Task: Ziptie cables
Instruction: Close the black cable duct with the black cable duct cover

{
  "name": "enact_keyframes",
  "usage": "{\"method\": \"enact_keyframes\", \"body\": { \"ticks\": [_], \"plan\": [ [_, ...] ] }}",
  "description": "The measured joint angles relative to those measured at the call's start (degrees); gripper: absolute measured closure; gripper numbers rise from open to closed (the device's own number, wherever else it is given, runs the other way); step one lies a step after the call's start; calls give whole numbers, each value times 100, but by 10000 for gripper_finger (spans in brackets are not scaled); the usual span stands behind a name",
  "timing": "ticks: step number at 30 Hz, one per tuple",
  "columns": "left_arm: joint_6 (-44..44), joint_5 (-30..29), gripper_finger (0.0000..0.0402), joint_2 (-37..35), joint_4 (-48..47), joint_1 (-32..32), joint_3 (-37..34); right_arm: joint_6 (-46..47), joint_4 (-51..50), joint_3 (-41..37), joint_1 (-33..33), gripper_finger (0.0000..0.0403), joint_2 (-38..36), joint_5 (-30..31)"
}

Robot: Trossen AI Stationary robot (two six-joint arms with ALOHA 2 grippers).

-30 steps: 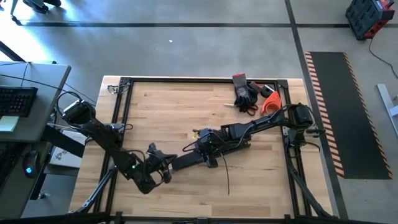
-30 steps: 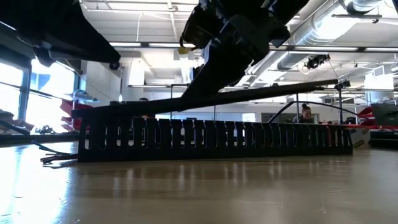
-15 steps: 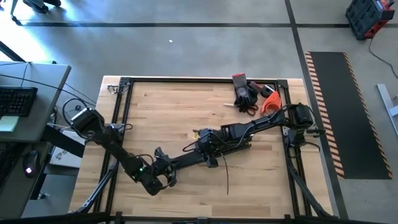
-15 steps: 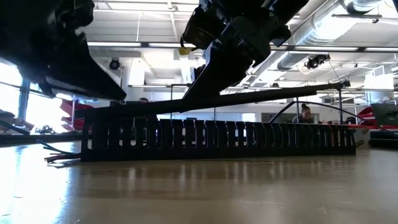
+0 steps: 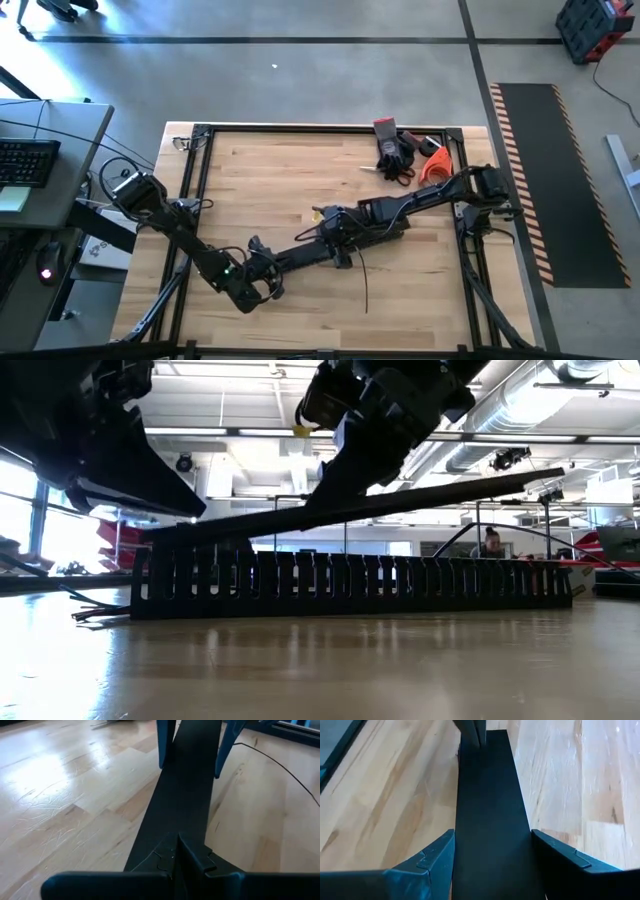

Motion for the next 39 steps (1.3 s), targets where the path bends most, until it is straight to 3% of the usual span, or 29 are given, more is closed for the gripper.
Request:
{"method": "enact_keyframes", "body": {
  "ticks": [10,23,39],
  "plan": [
    [200,133,402,-1,0,163,2,-162,5,0,153,192,107,390],
    [473,183,402,-380,-9,156,9,-16,-13,0,36,192,9,140],
    [401,494,402,-337,-37,156,9,131,-43,0,28,192,98,-63]
  ]
}}
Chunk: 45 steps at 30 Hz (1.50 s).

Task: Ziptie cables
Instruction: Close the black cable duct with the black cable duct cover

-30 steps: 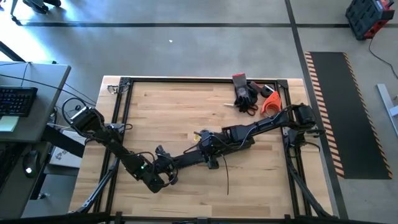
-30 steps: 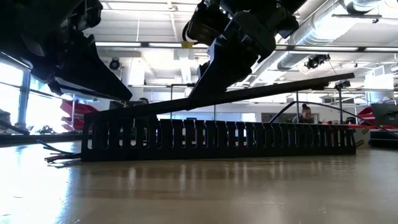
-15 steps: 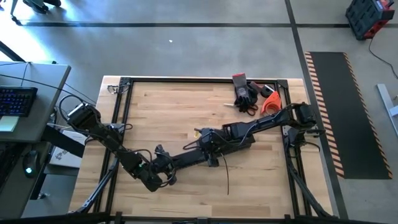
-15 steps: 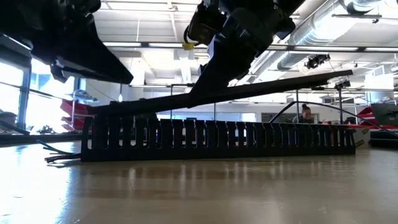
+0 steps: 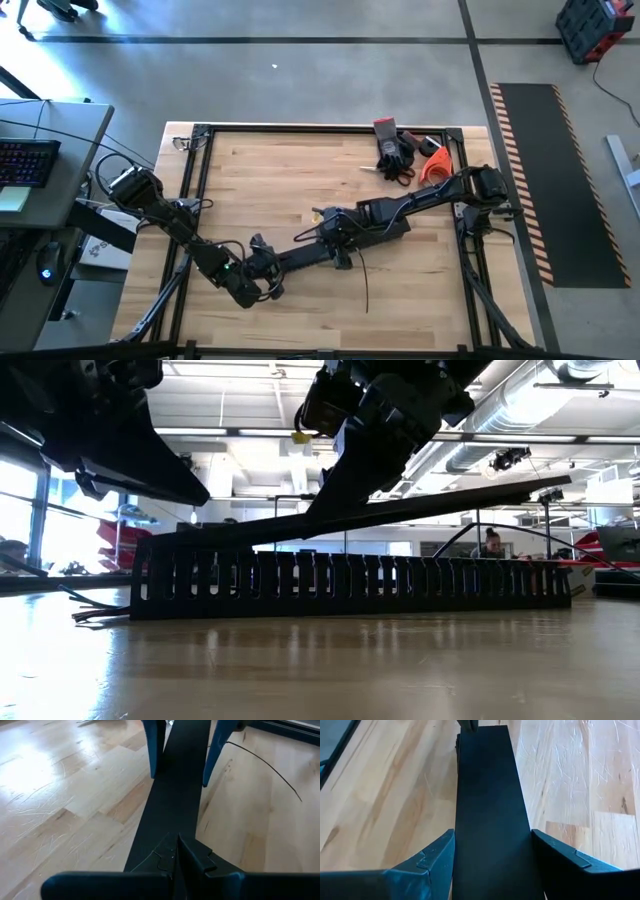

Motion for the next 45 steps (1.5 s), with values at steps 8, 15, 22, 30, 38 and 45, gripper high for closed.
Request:
{"method": "enact_keyframes", "body": {
  "ticks": [8,15,22,30,38,45],
  "plan": [
    [-4,127,402,0,-3,-15,0,-112,26,0,0,192,0,0],
    [-4,169,402,0,0,-15,0,-128,106,0,0,192,0,-106],
    [-6,232,402,0,11,-15,0,-153,69,0,0,192,2,-203],
    [-7,431,402,5,44,-15,0,-226,52,0,0,192,2,-208],
    [89,663,402,494,573,-5,4,-264,14,0,5,192,11,-206],
    [1,555,402,557,572,-7,9,-264,-31,0,23,192,11,-190]
  ]
}}
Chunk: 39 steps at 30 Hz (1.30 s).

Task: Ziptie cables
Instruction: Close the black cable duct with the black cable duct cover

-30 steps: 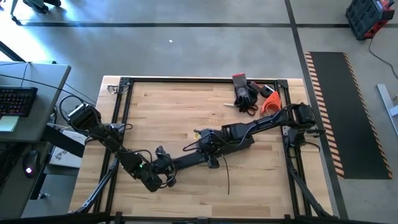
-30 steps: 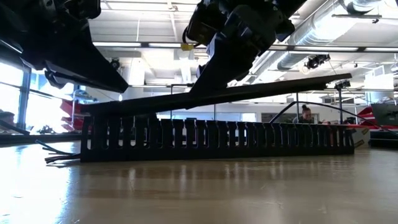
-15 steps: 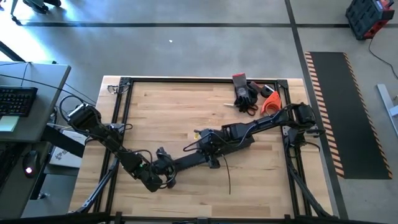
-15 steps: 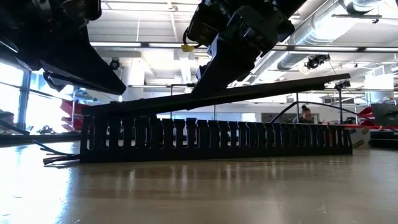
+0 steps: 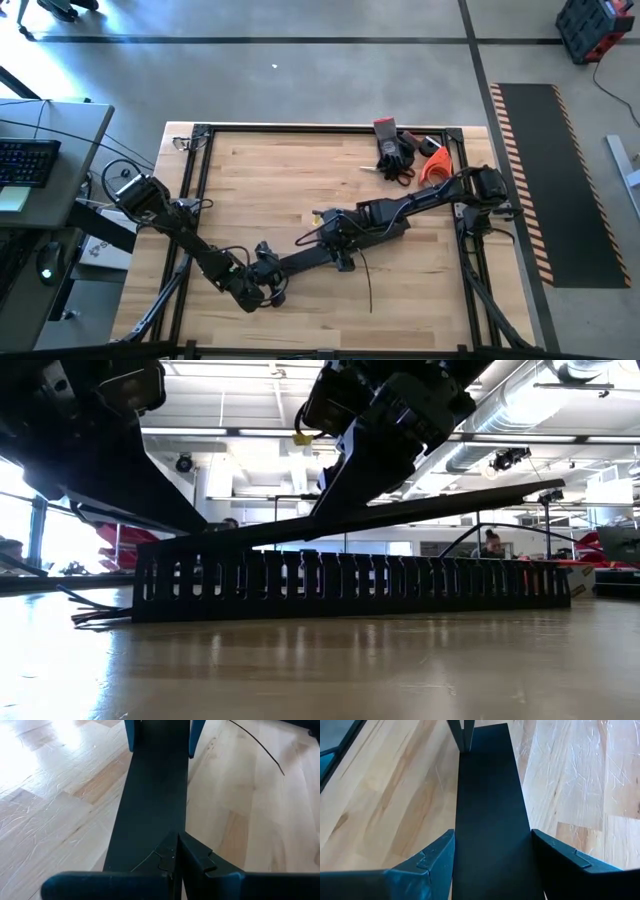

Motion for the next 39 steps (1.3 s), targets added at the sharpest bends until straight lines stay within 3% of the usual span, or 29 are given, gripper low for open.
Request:
{"method": "enact_keyframes", "body": {
  "ticks": [13,26,32,39],
  "plan": [
    [-340,87,402,4,-290,13,9,-80,-191,-16,322,193,0,681],
    [-134,-60,402,6,121,31,-26,-299,-215,-59,327,195,149,769],
    [661,357,402,22,1099,474,-24,-344,-232,-59,322,195,155,768],
    [962,636,402,33,1143,1101,-21,-362,-230,-61,316,195,160,767]
  ]
}}
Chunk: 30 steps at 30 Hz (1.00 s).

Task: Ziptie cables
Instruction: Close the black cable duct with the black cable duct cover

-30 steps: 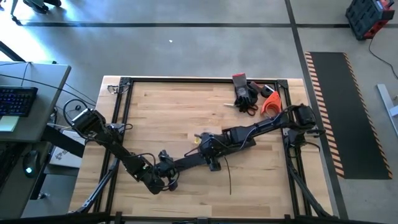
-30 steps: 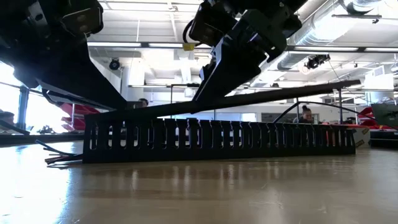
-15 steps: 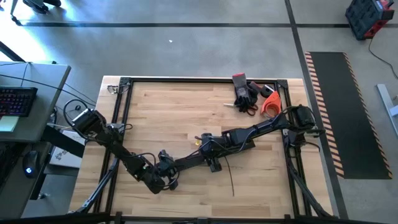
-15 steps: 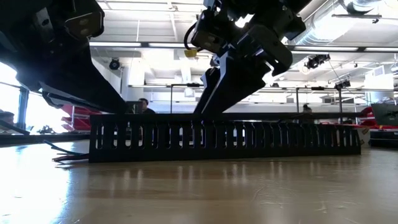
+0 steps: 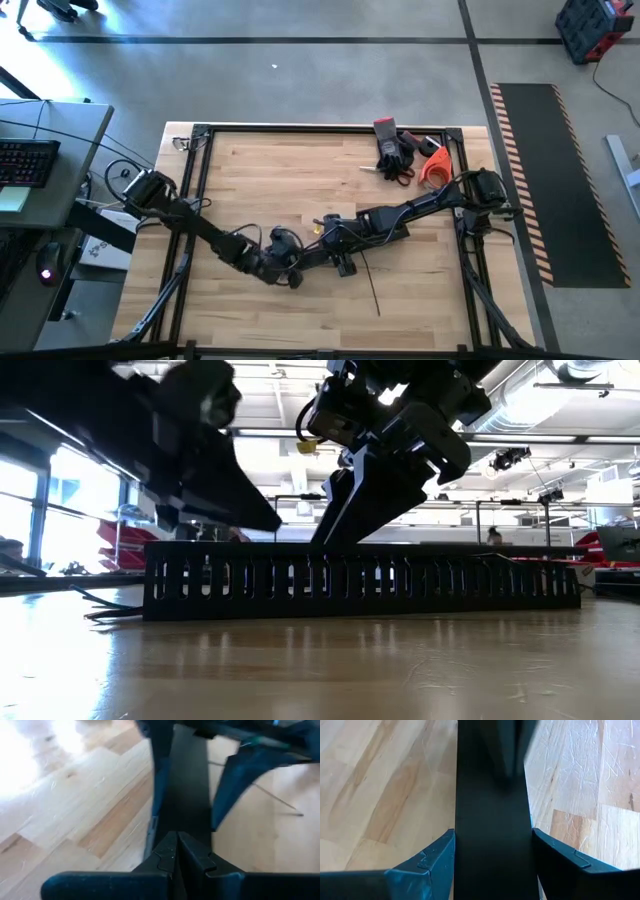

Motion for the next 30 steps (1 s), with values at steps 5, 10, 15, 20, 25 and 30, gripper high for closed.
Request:
{"method": "enact_keyframes", "body": {
  "ticks": [5,10,15,20,25,30],
  "plan": [
    [-182,173,402,228,-25,178,23,-47,0,-4,0,195,2,1],
    [-347,89,402,596,25,158,39,-65,-36,-13,0,198,7,-22],
    [-408,21,402,651,-5,74,40,-157,-42,-13,-29,200,7,-6],
    [-421,-35,402,662,-15,-5,34,-293,-28,-11,-100,200,39,-103],
    [-423,-103,402,667,-15,-74,29,-431,-19,-7,-111,200,26,-144],
    [-447,-107,402,669,-15,-78,23,-460,-16,4,-111,200,26,-136]
  ]
}}
